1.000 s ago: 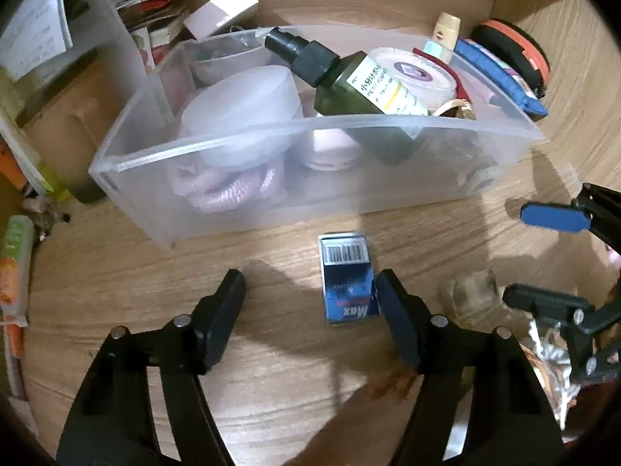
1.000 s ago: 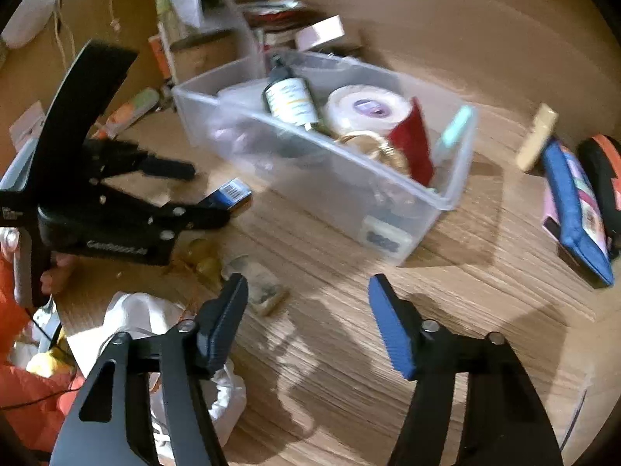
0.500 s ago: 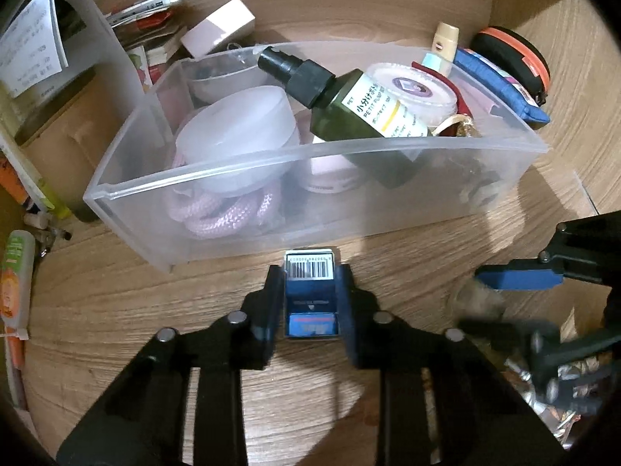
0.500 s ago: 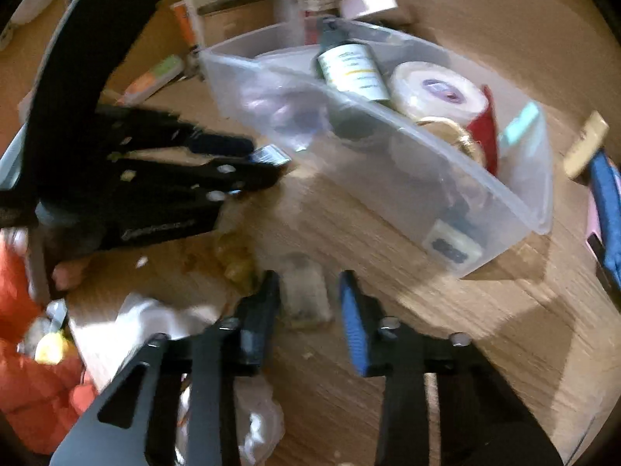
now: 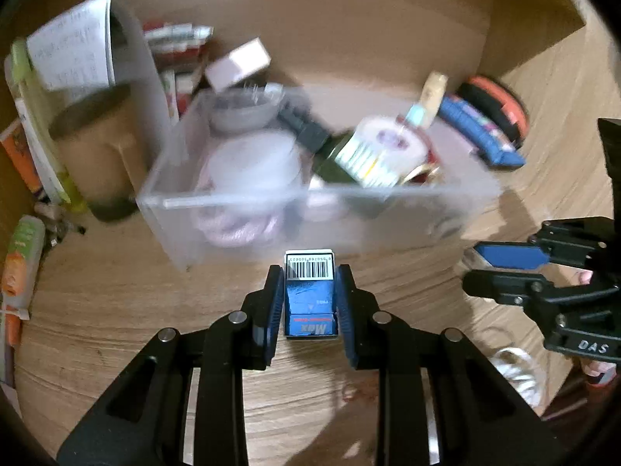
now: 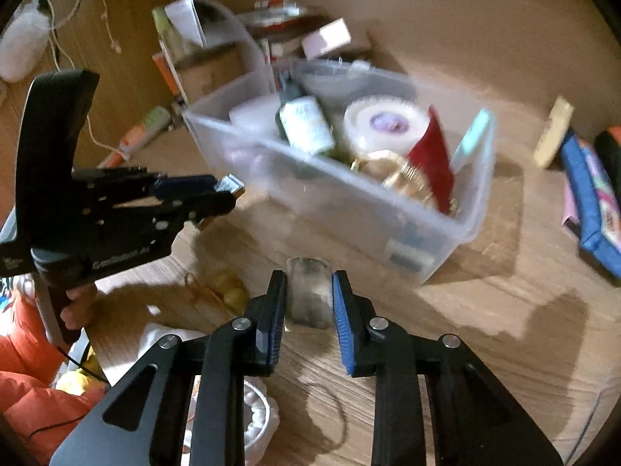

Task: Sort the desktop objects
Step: 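Lower the blue Max box and metal tin into the clear box and release both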

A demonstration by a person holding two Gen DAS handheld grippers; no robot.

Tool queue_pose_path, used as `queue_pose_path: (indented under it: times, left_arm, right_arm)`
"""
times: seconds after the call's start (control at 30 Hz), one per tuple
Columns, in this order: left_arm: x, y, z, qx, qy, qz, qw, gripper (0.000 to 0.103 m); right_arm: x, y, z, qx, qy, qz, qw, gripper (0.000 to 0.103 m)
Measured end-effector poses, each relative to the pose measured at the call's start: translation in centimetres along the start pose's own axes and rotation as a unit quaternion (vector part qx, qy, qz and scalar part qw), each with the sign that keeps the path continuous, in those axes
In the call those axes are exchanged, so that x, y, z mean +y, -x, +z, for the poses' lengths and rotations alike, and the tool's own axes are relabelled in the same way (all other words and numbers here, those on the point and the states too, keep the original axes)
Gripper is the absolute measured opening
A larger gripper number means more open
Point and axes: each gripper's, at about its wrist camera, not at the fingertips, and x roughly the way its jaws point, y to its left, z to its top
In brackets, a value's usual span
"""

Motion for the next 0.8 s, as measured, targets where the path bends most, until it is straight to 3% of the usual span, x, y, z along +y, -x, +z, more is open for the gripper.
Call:
queue_pose_path:
  times: [0.23, 0.47, 0.8]
  left_arm:
    - [-0.6, 3.6, 2.2, -0.058, 0.000, -0.008, 0.9983, 0.027]
    - [0.0, 5.5, 5.5, -0.109, 0.012, 0.000, 0.9940, 0.027]
    - [0.9, 4.3, 7.7, -0.113, 0.020, 0.023, 0.9931, 0.027]
  right_arm:
    - [-0.6, 3.7, 2.2, -0.065, 0.002, -0.013, 0.998, 0.022]
    - [-1.2, 4.9, 6.4, -0.107, -0.013, -0.016, 0.994, 0.022]
    - [-0.3, 2.0, 11.1, -0.110, -0.012, -0.008, 0.994, 0.022]
